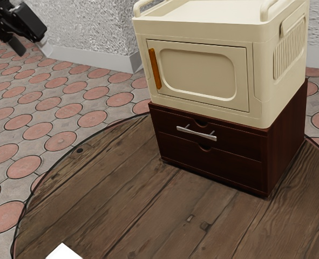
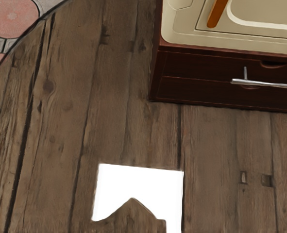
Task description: Pull the drawer handle with one arm to open the drawer
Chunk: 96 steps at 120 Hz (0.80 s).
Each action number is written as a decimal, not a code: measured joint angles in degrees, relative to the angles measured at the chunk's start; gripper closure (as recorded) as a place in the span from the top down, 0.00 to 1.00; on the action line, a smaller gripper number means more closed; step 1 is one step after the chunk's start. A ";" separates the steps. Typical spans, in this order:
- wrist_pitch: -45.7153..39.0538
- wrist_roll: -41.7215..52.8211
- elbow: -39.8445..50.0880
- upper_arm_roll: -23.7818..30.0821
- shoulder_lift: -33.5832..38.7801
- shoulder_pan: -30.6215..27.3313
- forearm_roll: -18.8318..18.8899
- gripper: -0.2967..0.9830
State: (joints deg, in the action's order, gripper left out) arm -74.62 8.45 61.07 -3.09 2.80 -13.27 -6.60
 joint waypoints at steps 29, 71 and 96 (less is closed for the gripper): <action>-3.84 -0.15 35.62 5.17 14.17 1.27 3.65 0.77; -26.93 16.51 60.18 8.74 26.33 5.61 -0.64 0.77; -36.87 35.33 58.17 10.92 20.51 7.02 -4.83 0.77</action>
State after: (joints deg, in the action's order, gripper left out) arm -111.49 43.78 119.24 7.83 23.32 -6.25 -11.44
